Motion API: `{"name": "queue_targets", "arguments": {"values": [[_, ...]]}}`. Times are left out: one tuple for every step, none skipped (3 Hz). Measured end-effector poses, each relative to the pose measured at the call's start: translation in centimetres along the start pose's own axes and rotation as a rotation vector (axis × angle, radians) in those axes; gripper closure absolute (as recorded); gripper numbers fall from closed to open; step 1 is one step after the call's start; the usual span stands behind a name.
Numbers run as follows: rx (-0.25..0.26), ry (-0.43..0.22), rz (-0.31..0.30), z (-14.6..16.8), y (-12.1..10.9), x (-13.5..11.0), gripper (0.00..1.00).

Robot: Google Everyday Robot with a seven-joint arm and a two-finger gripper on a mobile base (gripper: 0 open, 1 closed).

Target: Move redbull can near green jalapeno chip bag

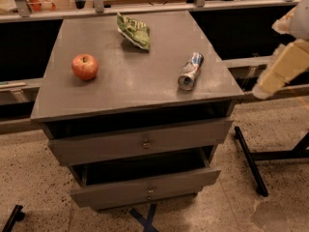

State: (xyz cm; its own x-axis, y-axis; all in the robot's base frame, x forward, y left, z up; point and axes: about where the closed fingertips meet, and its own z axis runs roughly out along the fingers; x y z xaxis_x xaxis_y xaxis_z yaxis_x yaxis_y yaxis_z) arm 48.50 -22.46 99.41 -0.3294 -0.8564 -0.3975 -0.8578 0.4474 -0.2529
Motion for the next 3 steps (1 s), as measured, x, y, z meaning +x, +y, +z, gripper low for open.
{"name": "queue_targets", "arguments": {"values": [[-0.052, -0.155, 0.232, 2.4, -4.3, 0.9, 0.00], [-0.154, -0.267, 0.478, 5.5, -7.3, 1.7, 0.00], [-0.216, -0.279, 0.643, 7.6, -8.8, 1.8, 0.00]]}}
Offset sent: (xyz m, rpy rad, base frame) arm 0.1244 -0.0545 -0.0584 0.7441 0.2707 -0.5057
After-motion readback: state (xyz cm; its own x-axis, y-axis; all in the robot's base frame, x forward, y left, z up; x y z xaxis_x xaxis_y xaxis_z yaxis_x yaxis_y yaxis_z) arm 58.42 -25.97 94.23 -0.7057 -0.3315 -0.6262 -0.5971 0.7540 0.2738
